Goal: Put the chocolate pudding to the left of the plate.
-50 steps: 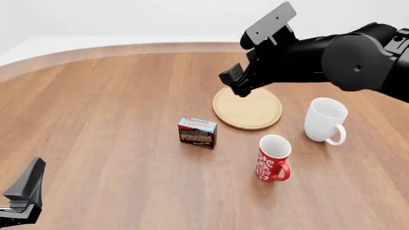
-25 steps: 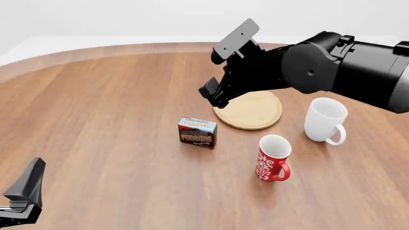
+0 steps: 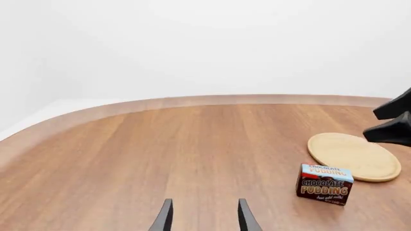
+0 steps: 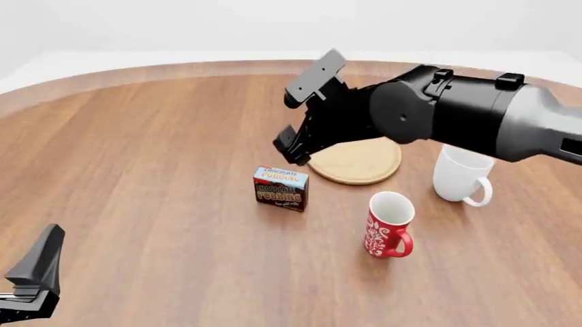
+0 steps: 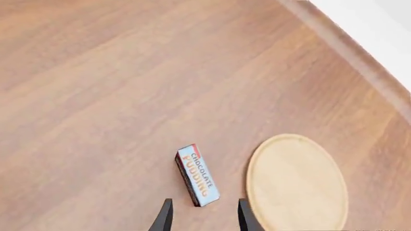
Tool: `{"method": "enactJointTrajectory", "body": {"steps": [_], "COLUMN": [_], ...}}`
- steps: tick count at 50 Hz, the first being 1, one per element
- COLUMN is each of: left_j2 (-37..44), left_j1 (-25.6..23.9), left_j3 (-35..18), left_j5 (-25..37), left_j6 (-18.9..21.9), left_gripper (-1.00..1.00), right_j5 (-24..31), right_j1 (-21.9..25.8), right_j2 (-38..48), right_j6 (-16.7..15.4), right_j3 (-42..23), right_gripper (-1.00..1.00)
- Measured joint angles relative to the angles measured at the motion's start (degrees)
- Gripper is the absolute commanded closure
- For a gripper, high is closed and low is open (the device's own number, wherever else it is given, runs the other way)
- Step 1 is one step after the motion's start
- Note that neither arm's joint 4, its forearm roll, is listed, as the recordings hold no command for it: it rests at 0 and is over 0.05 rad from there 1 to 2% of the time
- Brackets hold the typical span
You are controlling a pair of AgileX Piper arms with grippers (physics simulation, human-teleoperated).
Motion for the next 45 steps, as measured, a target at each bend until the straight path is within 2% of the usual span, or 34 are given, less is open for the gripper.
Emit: {"method": "enactJointTrajectory", "body": {"steps": [30,45], "left_j2": [0.0,0.0], "left_j1": [0.0,0.0], "left_j3": [0.0,0.0], "left_j5": [0.0,0.0], "left_j6": [0.0,0.0], "left_gripper": [-1.0,-1.0], "right_j5": [-2.5,-4.4], "right_j1": [-1.1,-1.4], "right_j2": [5.6,6.8], "right_j6": [1.1,2.1], "right_j3": [-1.6,0.1], "right_gripper": [-1.0,-1.0]}}
